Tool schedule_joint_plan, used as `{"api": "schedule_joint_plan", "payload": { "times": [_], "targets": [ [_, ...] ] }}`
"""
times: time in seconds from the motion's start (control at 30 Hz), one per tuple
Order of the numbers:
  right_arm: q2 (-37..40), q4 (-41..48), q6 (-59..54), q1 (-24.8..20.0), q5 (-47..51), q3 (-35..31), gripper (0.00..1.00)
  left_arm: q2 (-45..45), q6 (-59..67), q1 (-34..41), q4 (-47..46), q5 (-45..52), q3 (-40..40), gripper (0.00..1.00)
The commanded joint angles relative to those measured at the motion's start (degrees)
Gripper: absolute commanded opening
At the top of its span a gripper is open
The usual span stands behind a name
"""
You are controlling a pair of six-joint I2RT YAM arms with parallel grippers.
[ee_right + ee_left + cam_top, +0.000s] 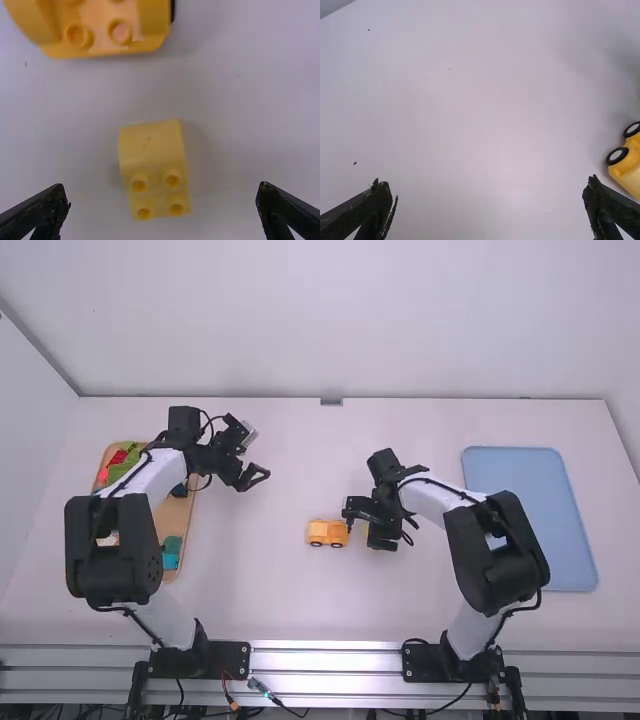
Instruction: Assemble lego blocks to make yellow taxi
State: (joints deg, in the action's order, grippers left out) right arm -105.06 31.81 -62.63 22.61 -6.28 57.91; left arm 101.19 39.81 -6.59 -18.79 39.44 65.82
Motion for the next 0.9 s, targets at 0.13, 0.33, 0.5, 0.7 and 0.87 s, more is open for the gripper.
{"api": "schedule_joint_plan", "payload": {
  "times": [0.13, 0.33, 0.5, 0.7, 0.87],
  "targets": [
    [-0.5, -2.05, -1.95, -1.29, -3.96, -1.11, 0.99, -1.46, -0.44, -0.24, -0.46, 2.1, -0.55, 0.99],
    [-0.5, -2.27, -1.9, 0.17, -2.69, -0.98, 0.99, -1.46, -0.42, -0.02, -1.29, 1.95, -0.55, 0.99],
    [-0.52, -2.84, -0.22, 0.87, -2.45, -0.96, 0.99, -1.46, -0.46, 0.22, -1.29, 1.97, -0.55, 0.99],
    [-0.52, -3.17, -0.5, 0.17, -3.74, -0.96, 0.99, -1.46, -0.42, 0.17, -1.7, 2.05, -0.55, 0.99],
    [-1.03, -4.2, 0.5, 0.46, -4.37, -0.81, 0.99, -1.46, -0.42, 0.17, -1.73, 2.14, -0.55, 0.99]
  ]
}}
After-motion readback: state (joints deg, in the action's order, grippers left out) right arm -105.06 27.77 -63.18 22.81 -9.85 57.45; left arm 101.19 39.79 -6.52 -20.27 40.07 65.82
